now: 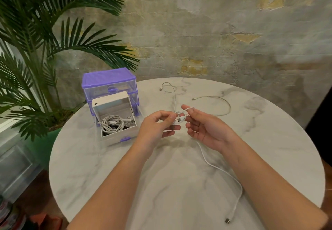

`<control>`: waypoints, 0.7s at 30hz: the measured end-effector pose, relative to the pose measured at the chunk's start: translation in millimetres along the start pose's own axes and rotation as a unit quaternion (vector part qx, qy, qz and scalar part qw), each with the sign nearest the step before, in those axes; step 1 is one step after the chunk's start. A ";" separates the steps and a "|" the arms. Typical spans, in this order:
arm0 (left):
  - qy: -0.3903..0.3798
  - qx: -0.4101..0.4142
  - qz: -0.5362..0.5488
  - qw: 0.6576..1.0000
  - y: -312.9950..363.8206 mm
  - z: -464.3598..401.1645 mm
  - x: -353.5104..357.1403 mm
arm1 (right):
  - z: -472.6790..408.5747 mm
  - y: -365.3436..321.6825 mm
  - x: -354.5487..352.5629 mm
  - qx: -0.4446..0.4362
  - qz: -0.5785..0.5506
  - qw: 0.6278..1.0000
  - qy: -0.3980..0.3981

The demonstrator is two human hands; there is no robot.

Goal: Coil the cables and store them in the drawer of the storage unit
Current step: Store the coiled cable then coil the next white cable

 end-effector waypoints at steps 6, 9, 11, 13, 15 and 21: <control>0.017 0.013 0.004 1.000 1.2 0.5 -2.3 | 0.1 -1.4 15.2 0.017 -0.025 0.996 -0.089; 0.022 0.020 0.003 1.000 0.9 -0.4 -2.5 | -1.2 -0.8 17.1 -0.007 -0.018 0.995 -0.093; 0.025 0.025 0.005 0.999 0.2 -1.1 -2.4 | -2.3 0.2 15.4 -0.021 0.005 0.997 -0.072; 0.034 0.032 0.015 0.999 0.3 -1.6 -3.8 | -2.5 -0.1 14.6 -0.035 0.016 0.998 -0.055; 0.046 0.041 0.036 0.997 1.0 -2.2 -6.7 | -2.1 -0.8 13.3 -0.042 0.058 0.997 -0.032; 0.073 0.075 0.087 0.991 4.5 -2.1 -13.2 | -0.4 -0.3 9.1 -0.007 0.333 0.943 0.021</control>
Point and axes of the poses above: each hand's wrist, its own z-axis away from the middle knuckle, its own x-axis out of the palm, y = z × x, the point moved 4 cm from there along -z, towards the middle knuckle, and after that the axes turned 15 degrees about -y, right-handed, at the moved point
